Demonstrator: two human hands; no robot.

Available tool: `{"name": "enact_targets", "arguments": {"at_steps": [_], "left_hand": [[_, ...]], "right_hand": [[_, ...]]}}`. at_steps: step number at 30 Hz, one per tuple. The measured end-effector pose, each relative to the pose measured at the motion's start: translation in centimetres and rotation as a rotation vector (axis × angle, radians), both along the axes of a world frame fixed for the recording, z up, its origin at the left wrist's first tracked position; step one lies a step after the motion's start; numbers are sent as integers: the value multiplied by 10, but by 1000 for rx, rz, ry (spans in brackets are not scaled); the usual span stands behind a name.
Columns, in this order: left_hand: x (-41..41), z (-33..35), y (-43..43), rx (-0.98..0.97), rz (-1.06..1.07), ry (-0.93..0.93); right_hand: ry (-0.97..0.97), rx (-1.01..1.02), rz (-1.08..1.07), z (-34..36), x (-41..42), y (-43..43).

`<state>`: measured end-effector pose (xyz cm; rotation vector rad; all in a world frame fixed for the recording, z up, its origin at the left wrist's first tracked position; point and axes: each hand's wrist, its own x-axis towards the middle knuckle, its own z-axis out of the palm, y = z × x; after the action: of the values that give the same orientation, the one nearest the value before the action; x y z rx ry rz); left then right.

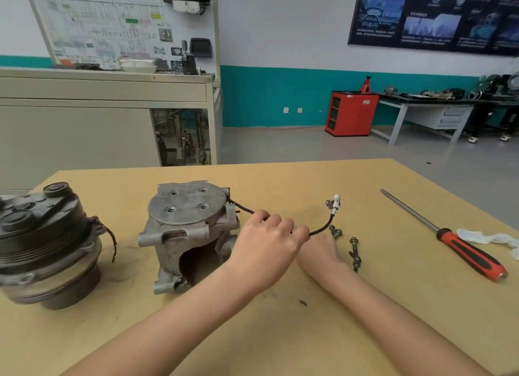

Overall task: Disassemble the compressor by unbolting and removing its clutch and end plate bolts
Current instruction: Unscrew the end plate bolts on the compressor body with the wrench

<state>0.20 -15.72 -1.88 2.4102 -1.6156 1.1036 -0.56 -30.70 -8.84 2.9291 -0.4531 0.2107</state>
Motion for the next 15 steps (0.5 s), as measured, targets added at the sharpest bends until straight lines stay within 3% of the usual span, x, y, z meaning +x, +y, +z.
{"name": "enact_targets", "arguments": {"at_steps": [7, 15], "left_hand": [[-2, -20, 1, 324, 56, -95], [6, -36, 6, 495, 133, -164]], "right_hand": [[-60, 128, -192, 0, -8, -46], [-150, 203, -252, -3, -11, -61]]}}
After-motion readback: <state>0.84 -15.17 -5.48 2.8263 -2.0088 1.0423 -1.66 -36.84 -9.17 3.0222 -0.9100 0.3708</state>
